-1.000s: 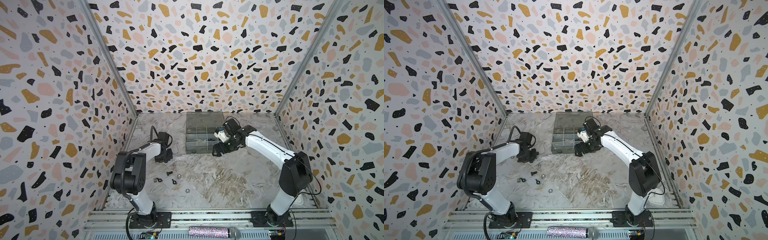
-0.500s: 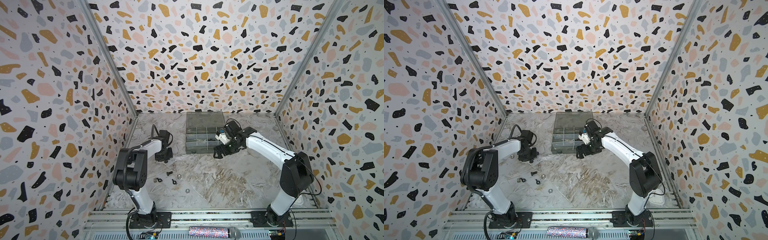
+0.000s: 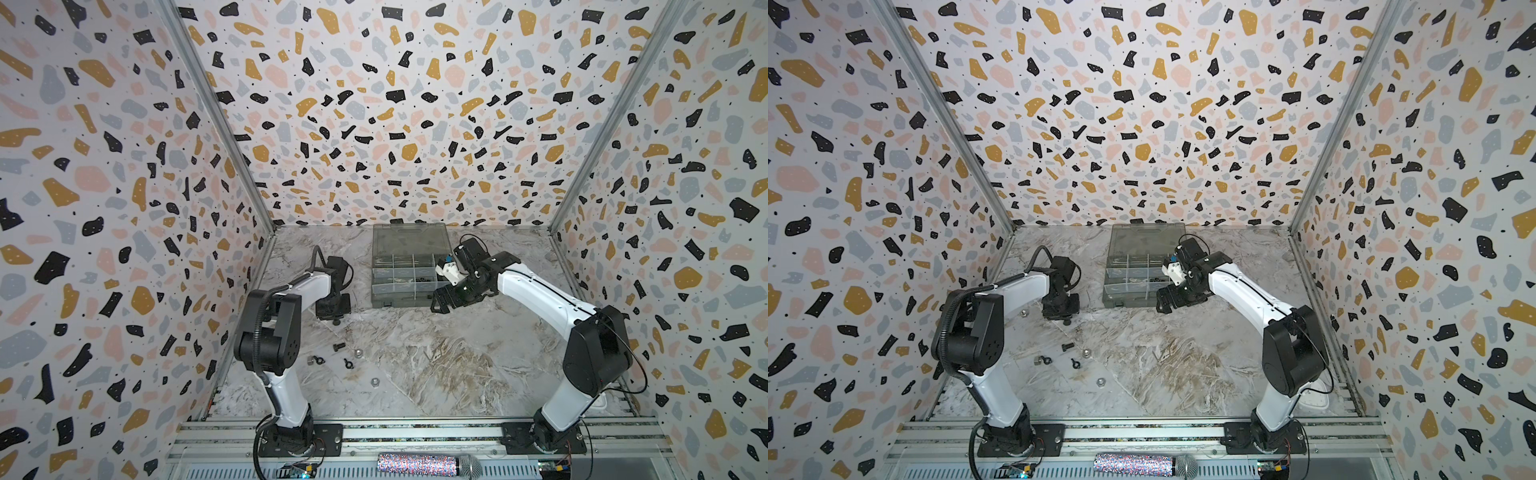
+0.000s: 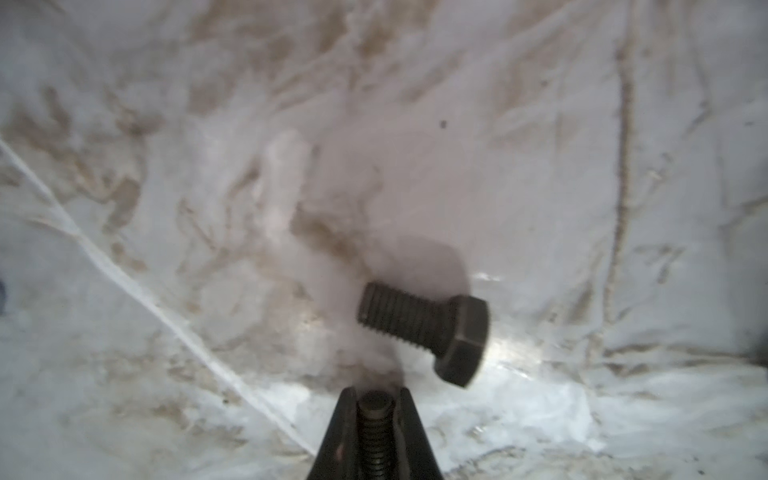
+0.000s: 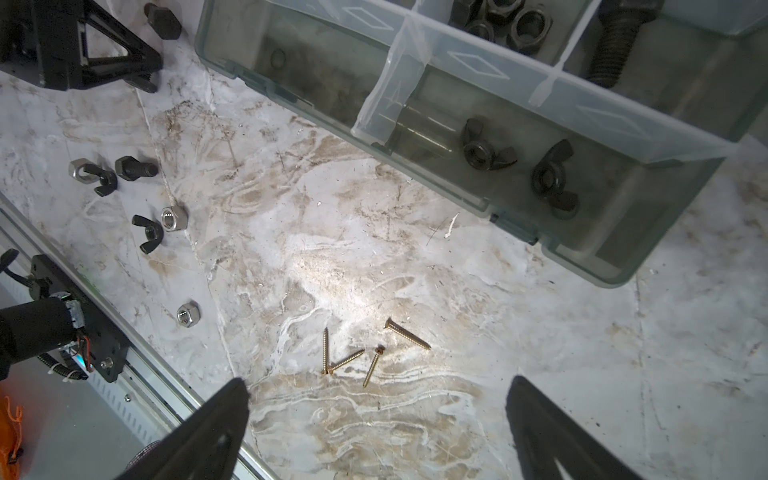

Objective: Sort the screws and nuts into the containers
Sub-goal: 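Carry the black bolt over the box with the left gripper while the right arm withdraws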

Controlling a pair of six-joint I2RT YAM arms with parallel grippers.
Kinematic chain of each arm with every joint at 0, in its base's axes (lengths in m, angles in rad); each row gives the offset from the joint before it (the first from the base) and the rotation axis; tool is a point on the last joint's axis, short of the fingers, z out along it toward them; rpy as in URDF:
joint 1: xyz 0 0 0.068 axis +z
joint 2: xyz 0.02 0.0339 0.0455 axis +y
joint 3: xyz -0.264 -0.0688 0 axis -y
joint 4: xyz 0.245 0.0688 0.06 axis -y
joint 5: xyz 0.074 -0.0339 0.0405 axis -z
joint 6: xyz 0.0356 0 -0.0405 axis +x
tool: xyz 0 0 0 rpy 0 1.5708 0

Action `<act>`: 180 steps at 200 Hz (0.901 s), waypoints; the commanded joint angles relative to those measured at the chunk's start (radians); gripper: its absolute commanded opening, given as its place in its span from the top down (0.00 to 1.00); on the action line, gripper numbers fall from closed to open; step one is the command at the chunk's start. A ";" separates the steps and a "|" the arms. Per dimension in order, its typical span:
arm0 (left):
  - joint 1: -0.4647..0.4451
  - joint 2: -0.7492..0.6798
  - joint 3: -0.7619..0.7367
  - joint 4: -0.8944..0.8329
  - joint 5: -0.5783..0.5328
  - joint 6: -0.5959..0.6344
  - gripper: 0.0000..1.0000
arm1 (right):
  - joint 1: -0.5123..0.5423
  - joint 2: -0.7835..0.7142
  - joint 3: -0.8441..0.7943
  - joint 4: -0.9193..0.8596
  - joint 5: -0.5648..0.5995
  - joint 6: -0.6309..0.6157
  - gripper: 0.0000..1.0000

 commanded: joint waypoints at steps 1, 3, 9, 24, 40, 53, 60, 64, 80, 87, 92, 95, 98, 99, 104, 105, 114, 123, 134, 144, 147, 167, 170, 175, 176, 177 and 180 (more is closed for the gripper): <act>-0.033 -0.009 0.078 -0.079 0.002 0.009 0.88 | -0.006 -0.060 -0.013 -0.008 0.008 -0.003 0.02; -0.036 -0.008 0.085 -0.082 0.000 0.009 0.88 | -0.006 -0.062 -0.016 -0.008 0.008 -0.003 0.02; -0.044 -0.007 0.104 -0.093 -0.002 0.009 0.88 | -0.009 -0.067 -0.022 -0.008 0.011 0.000 0.02; -0.065 -0.003 0.158 -0.117 -0.002 0.006 0.88 | -0.016 -0.085 -0.041 -0.005 0.021 0.006 0.02; -0.088 0.008 0.225 -0.142 -0.004 0.000 0.88 | -0.029 -0.109 -0.063 -0.004 0.025 0.011 0.02; -0.111 0.024 0.282 -0.162 -0.002 -0.002 0.88 | -0.040 -0.130 -0.080 -0.004 0.033 0.013 0.02; -0.124 0.034 0.315 -0.171 -0.001 -0.005 0.88 | -0.049 -0.142 -0.090 -0.006 0.039 0.017 0.02; -0.130 0.040 0.332 -0.176 -0.001 -0.007 0.88 | -0.052 -0.150 -0.094 -0.007 0.041 0.017 0.02; -0.161 0.071 0.407 -0.187 0.005 -0.013 0.88 | -0.068 -0.181 -0.119 -0.011 0.052 0.021 0.02; -0.177 0.089 0.442 -0.190 0.010 -0.016 0.88 | -0.077 -0.194 -0.130 -0.012 0.056 0.023 0.02; -0.187 0.103 0.469 -0.195 0.014 -0.018 0.88 | -0.081 -0.206 -0.138 -0.013 0.060 0.024 0.02; -0.193 0.114 0.487 -0.199 0.016 -0.018 0.88 | -0.084 -0.212 -0.144 -0.013 0.062 0.025 0.02; -0.199 0.123 0.505 -0.203 0.016 -0.020 0.88 | -0.088 -0.219 -0.150 -0.014 0.063 0.025 0.02; -0.202 0.127 0.512 -0.205 0.016 -0.021 0.88 | -0.089 -0.221 -0.152 -0.014 0.064 0.026 0.02; -0.214 0.143 0.544 -0.210 0.016 -0.023 0.88 | -0.095 -0.231 -0.162 -0.014 0.065 0.029 0.02; -0.216 0.145 0.549 -0.210 0.016 -0.023 0.88 | -0.096 -0.234 -0.164 -0.015 0.066 0.029 0.02; -0.238 0.183 0.608 -0.219 0.019 -0.026 0.88 | -0.108 -0.251 -0.182 -0.017 0.067 0.035 0.01; -0.261 0.218 0.669 -0.224 0.025 -0.030 0.88 | -0.122 -0.269 -0.199 -0.019 0.066 0.038 0.02; -0.287 0.268 0.750 -0.235 0.032 -0.031 0.88 | -0.137 -0.288 -0.221 -0.023 0.067 0.041 0.01; -0.311 0.317 0.827 -0.246 0.040 -0.032 0.88 | -0.153 -0.308 -0.238 -0.028 0.073 0.046 0.01; -0.317 0.332 0.859 -0.249 0.043 -0.032 0.88 | -0.157 -0.313 -0.242 -0.028 0.075 0.048 0.01; -0.357 0.437 1.016 -0.266 0.065 -0.035 0.87 | -0.196 -0.350 -0.266 -0.036 0.080 0.056 0.01; -0.362 0.453 1.037 -0.267 0.071 -0.035 0.87 | -0.201 -0.355 -0.268 -0.037 0.080 0.056 0.01; -0.371 0.477 1.073 -0.267 0.080 -0.035 0.87 | -0.212 -0.363 -0.273 -0.041 0.080 0.059 0.01; -0.373 0.483 1.080 -0.267 0.081 -0.036 0.87 | -0.214 -0.366 -0.273 -0.041 0.079 0.059 0.01; -0.374 0.488 1.086 -0.266 0.084 -0.037 0.87 | -0.215 -0.367 -0.274 -0.043 0.079 0.059 0.01; -0.379 0.500 1.104 -0.265 0.089 -0.038 0.87 | -0.220 -0.372 -0.276 -0.045 0.080 0.058 0.01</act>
